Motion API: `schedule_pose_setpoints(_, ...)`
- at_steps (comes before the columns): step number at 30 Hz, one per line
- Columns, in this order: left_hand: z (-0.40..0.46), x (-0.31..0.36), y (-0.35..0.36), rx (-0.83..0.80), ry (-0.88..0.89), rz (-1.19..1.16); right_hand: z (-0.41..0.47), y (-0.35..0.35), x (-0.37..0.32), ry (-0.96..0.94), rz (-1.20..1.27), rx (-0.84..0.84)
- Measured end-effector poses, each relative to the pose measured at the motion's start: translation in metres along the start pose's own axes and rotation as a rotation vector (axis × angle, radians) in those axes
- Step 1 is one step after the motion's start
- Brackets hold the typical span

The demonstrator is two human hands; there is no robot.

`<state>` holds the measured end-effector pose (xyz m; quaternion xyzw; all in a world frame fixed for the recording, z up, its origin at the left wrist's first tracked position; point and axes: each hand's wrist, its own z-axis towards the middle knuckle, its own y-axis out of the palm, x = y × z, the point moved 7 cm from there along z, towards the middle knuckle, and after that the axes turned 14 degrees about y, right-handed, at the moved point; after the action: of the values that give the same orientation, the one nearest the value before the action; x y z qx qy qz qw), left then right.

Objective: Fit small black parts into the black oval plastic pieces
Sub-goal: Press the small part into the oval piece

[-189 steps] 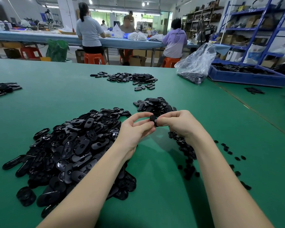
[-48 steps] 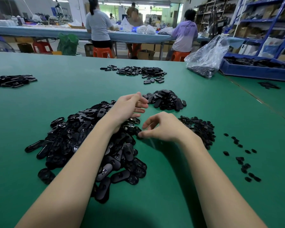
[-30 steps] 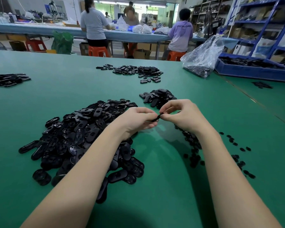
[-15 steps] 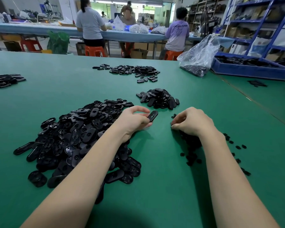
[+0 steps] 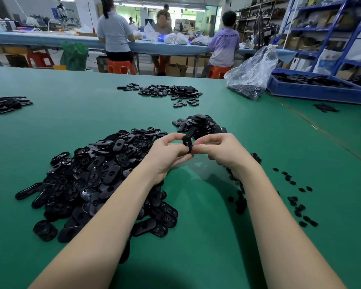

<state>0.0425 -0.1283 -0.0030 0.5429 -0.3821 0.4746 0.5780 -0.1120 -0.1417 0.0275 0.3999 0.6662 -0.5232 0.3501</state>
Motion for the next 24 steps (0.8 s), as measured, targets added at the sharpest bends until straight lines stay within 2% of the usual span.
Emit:
schedule_pose_setpoints(4,0.003,0.002,-0.004,0.032,0.043,0.017,0.001,0.004,0.003,0.049,0.077,0.003)
schedule_pose_setpoints(11,0.002,0.008,-0.003,-0.029,0.148,0.098,0.004,0.004,0.007,0.079,0.178,0.065)
schedule_pose_setpoints(15,0.001,0.010,0.001,-0.075,0.193,0.152,0.005,0.002,0.008,0.081,0.196,0.098)
schedule_pose_setpoints(24,0.001,0.013,-0.002,-0.070,0.224,0.209,0.001,0.006,0.009,0.129,0.213,0.133)
